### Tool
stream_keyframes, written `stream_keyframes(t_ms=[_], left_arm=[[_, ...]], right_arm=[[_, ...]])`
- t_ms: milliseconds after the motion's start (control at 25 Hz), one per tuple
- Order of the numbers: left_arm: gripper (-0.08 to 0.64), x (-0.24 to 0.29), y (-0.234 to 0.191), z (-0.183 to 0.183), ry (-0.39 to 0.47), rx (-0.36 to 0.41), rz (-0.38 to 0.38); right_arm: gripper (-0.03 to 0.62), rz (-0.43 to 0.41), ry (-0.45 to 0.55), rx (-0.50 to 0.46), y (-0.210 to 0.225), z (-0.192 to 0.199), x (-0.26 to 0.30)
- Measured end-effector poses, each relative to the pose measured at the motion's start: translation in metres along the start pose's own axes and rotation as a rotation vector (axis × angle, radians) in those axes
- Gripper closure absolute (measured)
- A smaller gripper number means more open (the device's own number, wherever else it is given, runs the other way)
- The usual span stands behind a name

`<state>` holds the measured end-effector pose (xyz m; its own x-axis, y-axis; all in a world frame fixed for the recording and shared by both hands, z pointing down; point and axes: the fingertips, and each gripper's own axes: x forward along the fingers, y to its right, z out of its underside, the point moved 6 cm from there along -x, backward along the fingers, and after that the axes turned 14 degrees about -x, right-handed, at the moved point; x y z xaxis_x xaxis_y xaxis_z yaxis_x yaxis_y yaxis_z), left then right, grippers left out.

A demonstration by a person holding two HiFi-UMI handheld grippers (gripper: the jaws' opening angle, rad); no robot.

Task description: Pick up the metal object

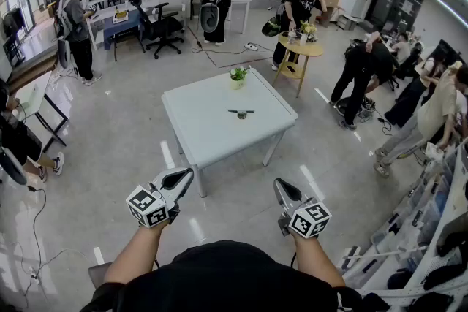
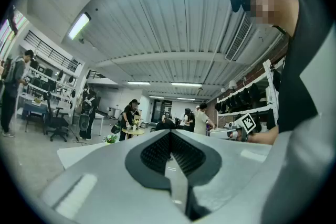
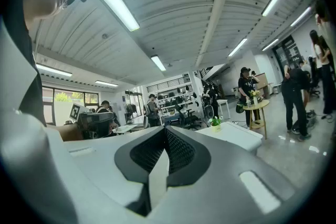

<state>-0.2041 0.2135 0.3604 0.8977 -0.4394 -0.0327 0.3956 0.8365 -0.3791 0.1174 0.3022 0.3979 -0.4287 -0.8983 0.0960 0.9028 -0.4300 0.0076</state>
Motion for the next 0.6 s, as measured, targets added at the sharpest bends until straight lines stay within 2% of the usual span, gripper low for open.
stream_keyframes(t_ms=[320, 600], left_arm=[[0.56, 0.024, 0.027, 0.003, -0.02, 0.02, 0.045], [0.558, 0.046, 0.038, -0.004, -0.02, 0.04, 0.043]], right_arm=[[0.563, -0.007, 0.001, 0.01, 0.022, -0.002, -0.024], [0.549, -0.006, 0.011, 0.009, 0.043, -0.004, -0.034]])
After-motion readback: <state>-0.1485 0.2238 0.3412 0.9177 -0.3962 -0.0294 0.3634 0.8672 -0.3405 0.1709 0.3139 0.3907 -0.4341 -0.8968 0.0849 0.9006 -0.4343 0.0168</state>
